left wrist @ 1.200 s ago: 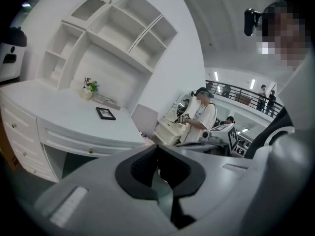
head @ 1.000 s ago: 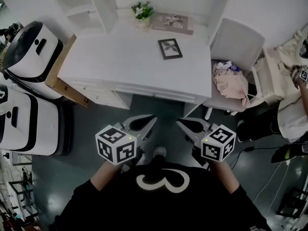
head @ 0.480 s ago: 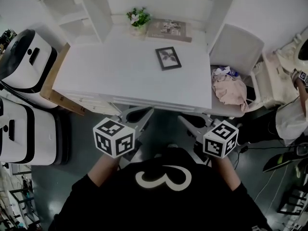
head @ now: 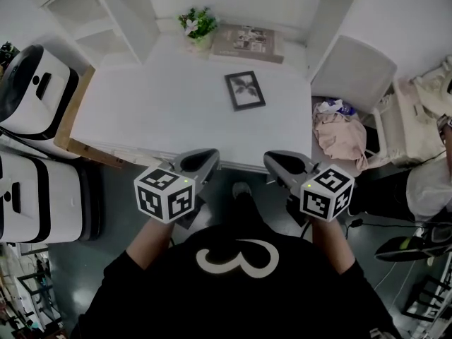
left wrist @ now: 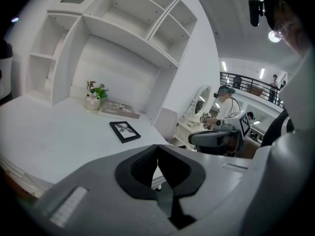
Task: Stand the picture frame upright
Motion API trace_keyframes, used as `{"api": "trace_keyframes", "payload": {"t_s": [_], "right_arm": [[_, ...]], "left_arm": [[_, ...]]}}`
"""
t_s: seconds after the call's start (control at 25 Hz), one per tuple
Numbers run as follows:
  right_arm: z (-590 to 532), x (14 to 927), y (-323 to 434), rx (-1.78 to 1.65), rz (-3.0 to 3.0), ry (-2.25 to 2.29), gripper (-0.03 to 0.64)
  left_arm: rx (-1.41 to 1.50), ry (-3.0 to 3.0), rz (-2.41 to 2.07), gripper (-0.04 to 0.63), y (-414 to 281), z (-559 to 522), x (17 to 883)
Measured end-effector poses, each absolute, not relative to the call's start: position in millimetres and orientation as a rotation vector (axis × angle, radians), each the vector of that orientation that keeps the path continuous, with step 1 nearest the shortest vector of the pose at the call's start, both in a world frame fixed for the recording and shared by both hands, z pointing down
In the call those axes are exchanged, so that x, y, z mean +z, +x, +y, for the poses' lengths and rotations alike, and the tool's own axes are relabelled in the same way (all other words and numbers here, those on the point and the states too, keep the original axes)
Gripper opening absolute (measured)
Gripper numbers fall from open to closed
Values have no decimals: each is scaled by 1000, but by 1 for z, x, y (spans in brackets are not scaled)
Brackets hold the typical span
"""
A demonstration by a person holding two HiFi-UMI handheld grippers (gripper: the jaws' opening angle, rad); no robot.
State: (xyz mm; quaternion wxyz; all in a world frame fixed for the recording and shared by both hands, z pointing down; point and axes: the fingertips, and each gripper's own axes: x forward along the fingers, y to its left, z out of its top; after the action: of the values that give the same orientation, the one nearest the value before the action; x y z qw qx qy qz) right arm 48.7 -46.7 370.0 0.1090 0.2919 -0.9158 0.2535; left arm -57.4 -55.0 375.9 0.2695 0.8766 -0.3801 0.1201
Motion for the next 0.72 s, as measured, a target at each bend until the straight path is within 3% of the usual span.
{"api": "trace_keyframes", "payload": {"t_s": [0.68, 0.72], "right_arm": [[-246, 434, 74, 772, -2553, 832, 3], [-254, 439, 75, 774, -2541, 826, 63]], "left_arm": [[465, 2222, -1059, 25, -43, -235, 442], [483, 2213, -1050, 66, -41, -241, 447]]}}
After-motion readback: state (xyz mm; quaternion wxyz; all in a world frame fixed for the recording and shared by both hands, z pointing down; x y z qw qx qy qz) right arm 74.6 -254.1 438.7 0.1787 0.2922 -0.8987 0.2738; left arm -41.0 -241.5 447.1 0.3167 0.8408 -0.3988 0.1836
